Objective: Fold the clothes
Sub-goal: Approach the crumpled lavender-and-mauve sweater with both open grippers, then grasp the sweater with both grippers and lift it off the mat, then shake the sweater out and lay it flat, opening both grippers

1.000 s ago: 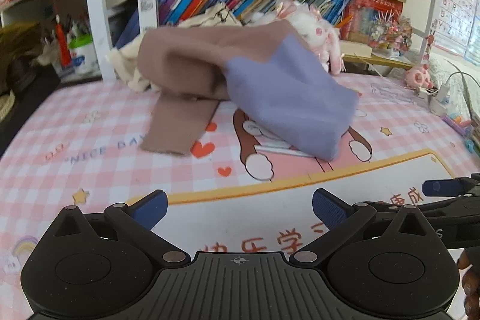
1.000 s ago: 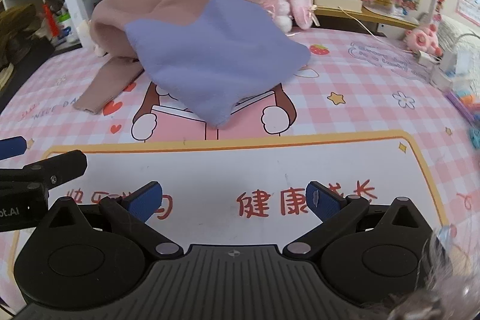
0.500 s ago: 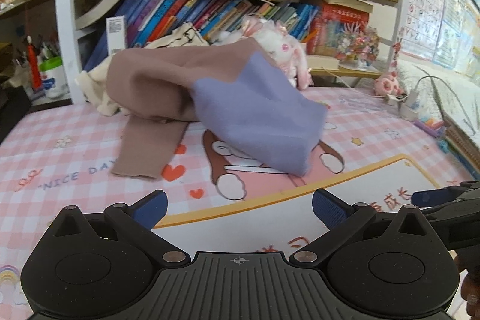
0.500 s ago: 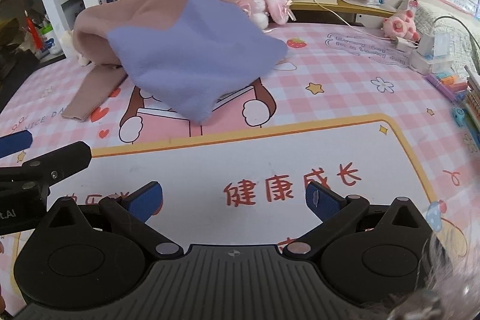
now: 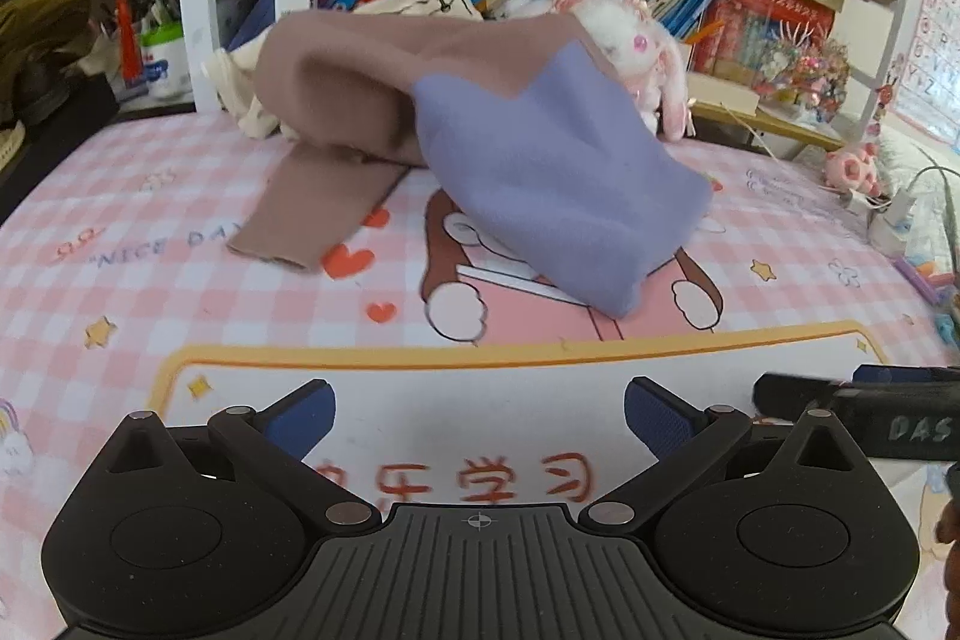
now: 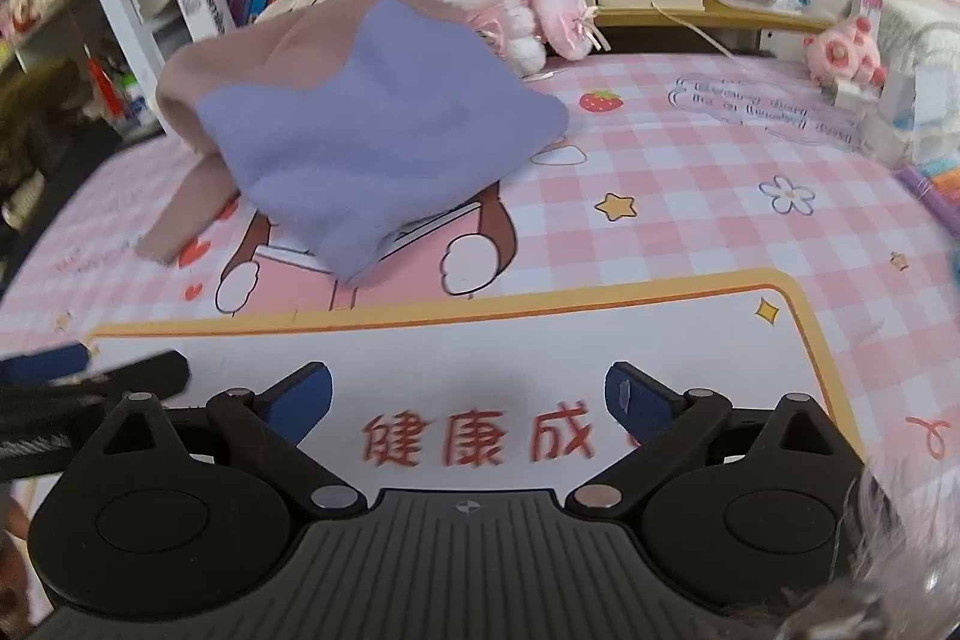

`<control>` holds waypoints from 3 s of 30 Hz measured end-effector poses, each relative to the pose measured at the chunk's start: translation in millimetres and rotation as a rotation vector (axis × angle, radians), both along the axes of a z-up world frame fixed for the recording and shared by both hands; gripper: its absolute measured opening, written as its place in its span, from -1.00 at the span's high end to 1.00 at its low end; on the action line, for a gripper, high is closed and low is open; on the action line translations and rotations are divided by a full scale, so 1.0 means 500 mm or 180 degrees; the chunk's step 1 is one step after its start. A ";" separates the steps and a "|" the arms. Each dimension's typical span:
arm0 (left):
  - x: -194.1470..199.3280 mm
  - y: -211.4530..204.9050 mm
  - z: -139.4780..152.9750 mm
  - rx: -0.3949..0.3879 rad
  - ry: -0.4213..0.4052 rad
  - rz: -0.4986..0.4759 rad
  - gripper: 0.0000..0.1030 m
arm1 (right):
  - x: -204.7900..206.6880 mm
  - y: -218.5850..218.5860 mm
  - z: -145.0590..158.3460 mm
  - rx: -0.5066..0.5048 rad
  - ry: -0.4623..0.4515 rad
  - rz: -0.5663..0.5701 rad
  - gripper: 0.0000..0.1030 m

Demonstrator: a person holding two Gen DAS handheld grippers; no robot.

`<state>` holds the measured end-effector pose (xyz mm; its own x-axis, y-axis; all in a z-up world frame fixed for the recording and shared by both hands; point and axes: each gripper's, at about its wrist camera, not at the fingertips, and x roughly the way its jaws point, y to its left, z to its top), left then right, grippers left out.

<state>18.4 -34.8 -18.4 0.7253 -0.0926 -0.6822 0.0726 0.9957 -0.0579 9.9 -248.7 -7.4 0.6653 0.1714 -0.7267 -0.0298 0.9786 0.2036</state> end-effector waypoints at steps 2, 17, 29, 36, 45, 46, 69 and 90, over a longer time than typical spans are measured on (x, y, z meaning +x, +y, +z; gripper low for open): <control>0.009 -0.035 -0.011 0.0177 -0.0032 0.0042 -1.00 | 0.002 -0.036 -0.005 0.0197 0.0007 0.0011 -0.81; 0.167 -0.278 -0.095 0.2147 -0.0482 -0.0705 0.30 | -0.053 -0.223 0.013 0.0843 -0.0081 -0.0241 -0.70; 0.024 -0.194 0.147 0.1096 -0.0773 -0.0591 0.82 | 0.083 -0.211 -0.048 0.3009 0.0396 -0.0100 -0.71; -0.084 -0.172 0.157 0.1152 -0.0606 -0.0474 0.82 | 0.084 -0.180 -0.124 0.3840 0.0933 -0.0388 -0.38; -0.158 -0.149 0.199 0.1143 -0.0669 -0.0366 0.82 | 0.069 -0.178 -0.067 0.3213 0.0766 0.0108 0.75; -0.163 -0.149 0.217 0.1097 -0.0752 -0.0360 0.82 | 0.068 -0.189 -0.032 0.3243 0.0586 0.0206 0.75; -0.114 -0.006 0.272 -0.0434 -0.0929 -0.0187 0.79 | 0.159 -0.124 0.311 0.2432 -0.0746 0.1081 0.76; -0.081 0.199 0.141 0.0059 -0.0379 0.0391 -0.42 | 0.458 0.300 0.103 0.1013 -0.0130 0.1207 0.06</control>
